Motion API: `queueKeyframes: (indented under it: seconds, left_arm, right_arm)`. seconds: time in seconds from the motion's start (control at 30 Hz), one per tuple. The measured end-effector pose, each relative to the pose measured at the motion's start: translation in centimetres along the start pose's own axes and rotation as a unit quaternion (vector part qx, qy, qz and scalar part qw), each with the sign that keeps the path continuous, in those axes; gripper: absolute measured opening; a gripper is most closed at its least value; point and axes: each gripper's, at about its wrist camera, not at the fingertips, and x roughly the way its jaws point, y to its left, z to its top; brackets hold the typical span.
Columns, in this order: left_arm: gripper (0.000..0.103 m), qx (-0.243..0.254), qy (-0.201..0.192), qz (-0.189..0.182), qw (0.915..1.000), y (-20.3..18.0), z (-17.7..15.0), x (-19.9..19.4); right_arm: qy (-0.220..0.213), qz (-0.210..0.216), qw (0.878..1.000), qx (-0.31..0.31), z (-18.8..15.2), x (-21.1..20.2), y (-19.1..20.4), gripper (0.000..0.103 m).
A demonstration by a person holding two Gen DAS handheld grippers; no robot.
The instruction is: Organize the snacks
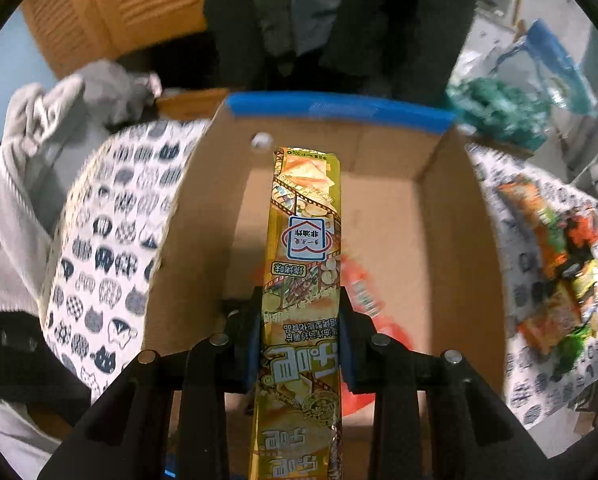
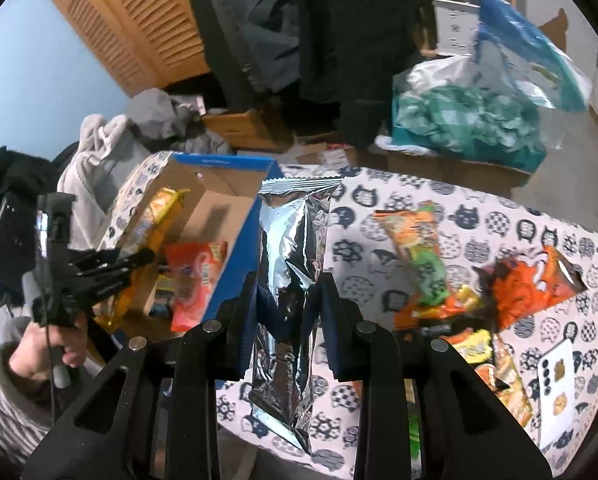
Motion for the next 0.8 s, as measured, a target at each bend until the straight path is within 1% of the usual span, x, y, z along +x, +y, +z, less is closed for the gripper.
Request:
queueKeyframes:
  seconds: [0.07, 0.27, 0.43, 0.5, 0.57, 0.7, 0.73, 0.8]
  left_arm:
    - [0.032, -0.001, 0.014, 0.005, 0.9999, 0.8, -0.4, 1.1]
    - [0.032, -0.011, 0.047, 0.001, 0.9988, 2.5, -0.9, 3.1]
    - [0.032, -0.014, 0.059, -0.004, 0.9981, 3.0, -0.9, 4.0]
    - [0.035, -0.016, 0.065, -0.004, 0.9977, 3.1, -1.0, 4.3]
    - [0.035, -0.016, 0.072, -0.008, 0.9973, 3.0, -1.0, 4.6]
    - [0.04, -0.009, 0.076, -0.006, 0.997, 2.7, -1.2, 4.6]
    - [0.041, -0.012, 0.075, -0.01, 0.9971, 2.7, -1.2, 4.4]
    - [0.049, -0.021, 0.069, -0.023, 0.9971, 2.9, -1.2, 3.6]
  right_arm:
    - [0.006, 0.003, 1.0, -0.006, 0.3, 0.7, 0.9, 0.028]
    - [0.018, 0.011, 1.0, -0.023, 1.0, 2.2, 3.2, 0.028]
    - [0.027, 0.015, 0.999, -0.035, 1.3, 3.4, 4.7, 0.028]
    - [0.032, 0.016, 0.999, -0.038, 1.3, 4.0, 5.1, 0.028]
    - [0.037, 0.017, 0.998, -0.041, 1.3, 4.4, 5.5, 0.028]
    - [0.043, 0.025, 0.998, -0.042, 1.4, 5.1, 6.3, 0.028]
    - [0.044, 0.027, 0.998, -0.041, 1.5, 5.3, 6.5, 0.028]
    - [0.045, 0.034, 0.998, -0.042, 1.6, 5.5, 7.2, 0.028]
